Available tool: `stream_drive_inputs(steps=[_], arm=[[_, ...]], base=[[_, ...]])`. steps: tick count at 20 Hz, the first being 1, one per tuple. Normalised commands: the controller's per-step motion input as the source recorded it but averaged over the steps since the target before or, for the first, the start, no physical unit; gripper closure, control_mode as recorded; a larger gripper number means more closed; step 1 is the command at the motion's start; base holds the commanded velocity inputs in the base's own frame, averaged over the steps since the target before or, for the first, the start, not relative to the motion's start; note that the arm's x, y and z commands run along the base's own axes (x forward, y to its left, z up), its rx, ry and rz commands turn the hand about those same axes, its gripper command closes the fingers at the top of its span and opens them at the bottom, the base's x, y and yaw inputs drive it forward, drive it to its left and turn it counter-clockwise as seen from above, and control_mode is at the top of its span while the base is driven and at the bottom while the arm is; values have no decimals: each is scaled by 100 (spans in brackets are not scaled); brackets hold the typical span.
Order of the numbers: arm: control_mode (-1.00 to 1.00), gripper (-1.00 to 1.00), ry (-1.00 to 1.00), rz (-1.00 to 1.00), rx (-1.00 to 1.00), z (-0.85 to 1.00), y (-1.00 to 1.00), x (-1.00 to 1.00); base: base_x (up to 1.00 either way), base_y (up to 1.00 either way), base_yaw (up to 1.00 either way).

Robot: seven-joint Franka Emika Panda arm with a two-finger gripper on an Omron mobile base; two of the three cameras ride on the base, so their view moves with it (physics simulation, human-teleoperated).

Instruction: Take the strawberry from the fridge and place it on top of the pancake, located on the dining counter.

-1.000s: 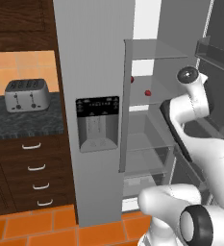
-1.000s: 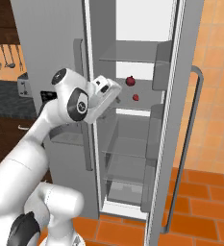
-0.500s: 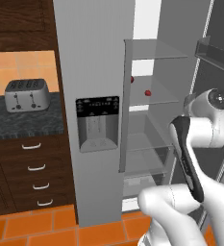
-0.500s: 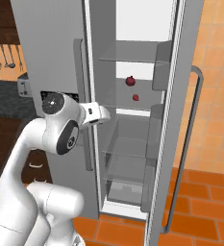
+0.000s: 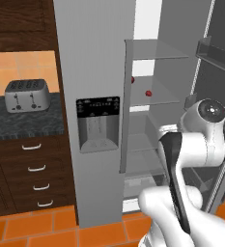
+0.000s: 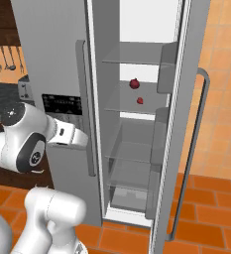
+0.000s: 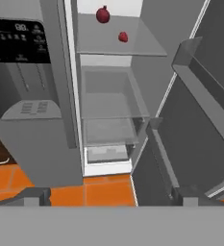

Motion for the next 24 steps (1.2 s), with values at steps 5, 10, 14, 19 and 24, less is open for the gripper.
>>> stream_drive_inputs(steps=[5,10,14,19,24], arm=[[-100,-100,0,0,1,-5,0,-12],[100,-100,1,0,0,-6,0,2],[100,-100,0,0,0,0,0,0],[100,-100,0,0,0,0,0,0],[100,-100,0,0,0,0,0,0]], base=[[0,0,0],[6,0,-1],[75,-28,-3],[53,-61,-2],[52,-17,-2]])
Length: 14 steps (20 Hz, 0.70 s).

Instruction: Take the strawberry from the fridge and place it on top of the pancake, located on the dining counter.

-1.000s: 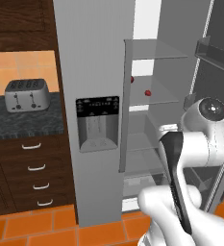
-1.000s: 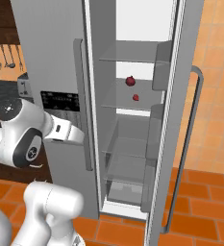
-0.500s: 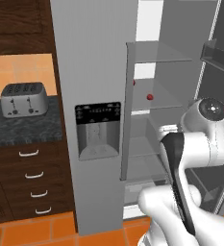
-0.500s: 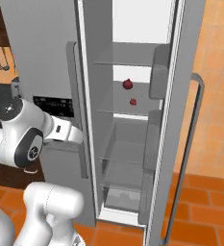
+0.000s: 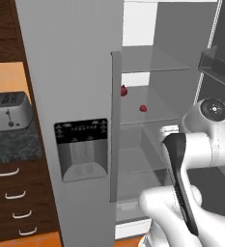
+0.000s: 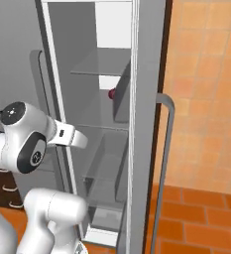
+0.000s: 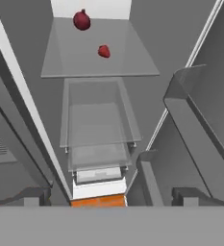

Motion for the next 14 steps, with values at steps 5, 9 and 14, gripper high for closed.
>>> stream_drive_inputs(steps=[5,9,14], arm=[[100,-100,0,0,0,0,0,0],[100,-100,0,0,0,0,0,0],[100,-100,0,0,0,0,0,0]], base=[[64,-1,-13],[53,0,-25],[58,1,-18]])
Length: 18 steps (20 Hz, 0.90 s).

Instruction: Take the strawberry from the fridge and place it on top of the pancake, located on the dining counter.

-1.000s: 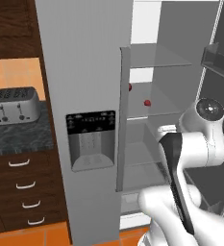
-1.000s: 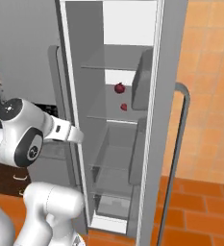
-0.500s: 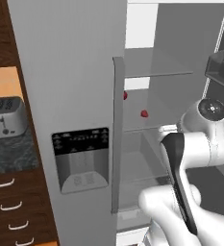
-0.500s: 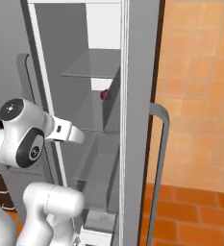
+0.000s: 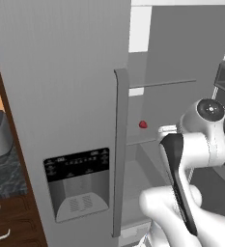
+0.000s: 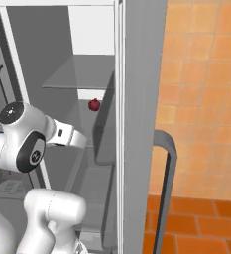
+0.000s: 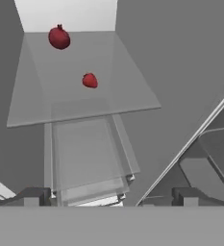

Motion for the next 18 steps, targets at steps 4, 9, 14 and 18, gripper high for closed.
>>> stream_drive_inputs(steps=[4,9,14,18], arm=[[-100,-100,0,2,2,-4,0,15],[-100,-100,19,27,1,-35,12,99],[-100,-100,11,19,0,-37,7,65],[-100,-100,1,0,0,-18,1,64]], base=[[41,0,1],[0,0,0],[0,0,0],[0,0,0]])
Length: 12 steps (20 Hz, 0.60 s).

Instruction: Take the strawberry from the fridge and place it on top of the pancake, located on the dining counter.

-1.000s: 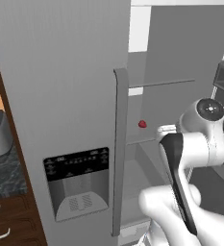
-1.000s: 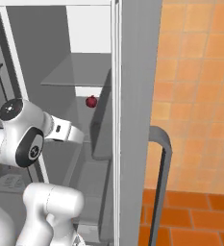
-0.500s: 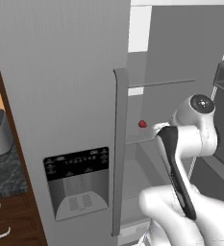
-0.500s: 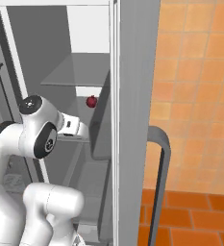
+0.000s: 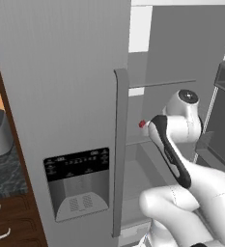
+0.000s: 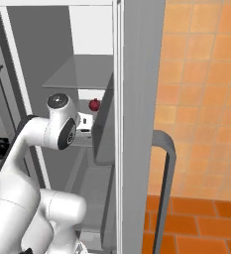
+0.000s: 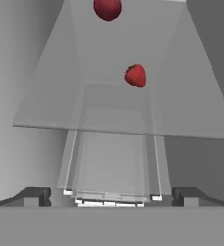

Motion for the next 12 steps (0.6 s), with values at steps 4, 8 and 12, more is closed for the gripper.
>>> stream_drive_inputs(steps=[4,8,12], arm=[[-100,-100,0,0,0,-32,0,69],[-100,-100,0,0,0,-25,-7,66],[-100,-100,0,0,0,-7,-25,32]], base=[[0,0,0],[0,0,0],[0,0,0]])
